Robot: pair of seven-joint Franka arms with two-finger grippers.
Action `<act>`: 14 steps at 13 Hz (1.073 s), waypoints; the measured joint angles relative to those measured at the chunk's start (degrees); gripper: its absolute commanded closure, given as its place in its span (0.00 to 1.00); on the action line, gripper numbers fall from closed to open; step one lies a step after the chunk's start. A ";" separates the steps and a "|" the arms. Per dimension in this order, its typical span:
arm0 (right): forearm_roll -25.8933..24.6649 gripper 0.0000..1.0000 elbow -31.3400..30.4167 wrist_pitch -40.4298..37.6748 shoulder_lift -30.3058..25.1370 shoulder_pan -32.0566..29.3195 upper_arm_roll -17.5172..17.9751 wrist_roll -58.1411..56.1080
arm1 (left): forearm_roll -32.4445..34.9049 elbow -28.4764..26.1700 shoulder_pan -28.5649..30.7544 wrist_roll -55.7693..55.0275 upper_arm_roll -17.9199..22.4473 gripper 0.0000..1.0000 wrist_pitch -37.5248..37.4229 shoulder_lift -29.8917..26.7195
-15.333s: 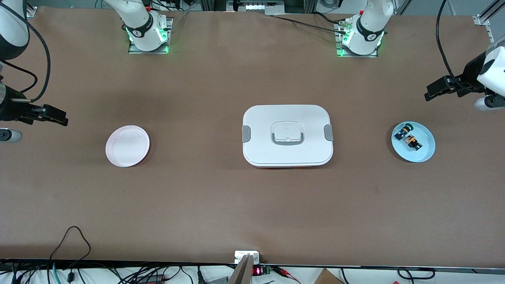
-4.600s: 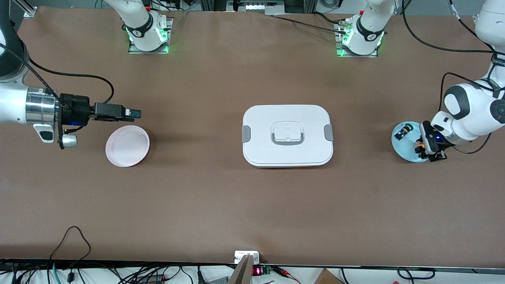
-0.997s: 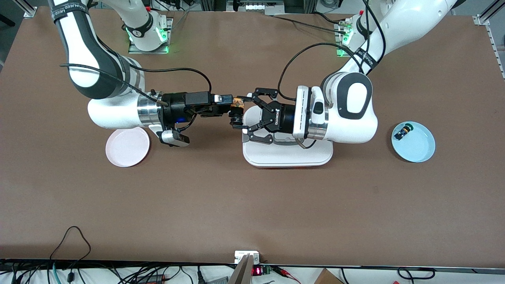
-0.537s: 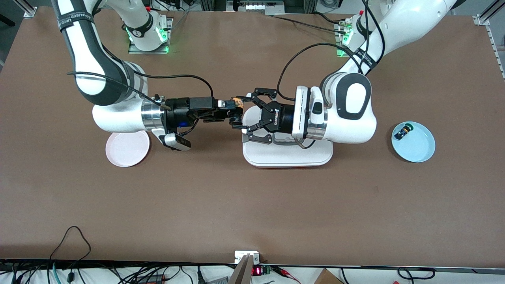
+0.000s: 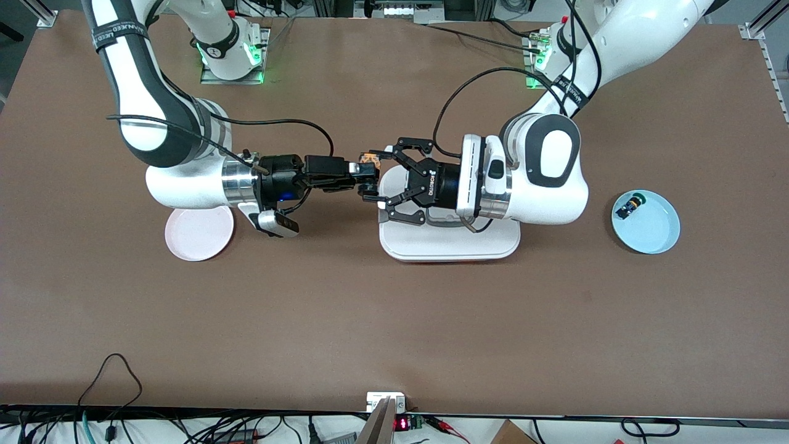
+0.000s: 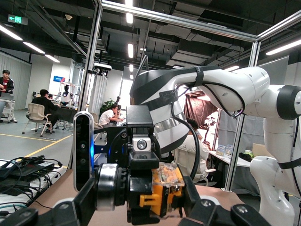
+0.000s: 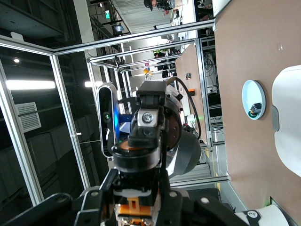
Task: Transfer orange switch to right arm and place
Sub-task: 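Open the left gripper and carry the switch toward the white plate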
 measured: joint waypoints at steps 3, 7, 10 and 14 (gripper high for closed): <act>-0.02 0.85 0.03 0.03 0.00 0.00 -0.01 -0.88 | -0.14 0.00 0.00 -0.13 0.00 1.00 0.02 0.02; -0.02 0.85 0.03 0.04 0.00 0.00 -0.01 -0.90 | -0.15 0.00 0.00 -0.13 0.00 0.86 0.02 0.02; -0.02 0.85 0.09 0.14 0.00 0.04 0.02 -0.90 | -0.16 0.00 0.08 -0.13 -0.01 0.00 -0.12 0.02; 0.02 0.85 0.16 0.16 -0.01 -0.06 -0.04 -0.89 | -0.16 0.00 1.34 -0.11 0.22 0.00 -1.74 0.08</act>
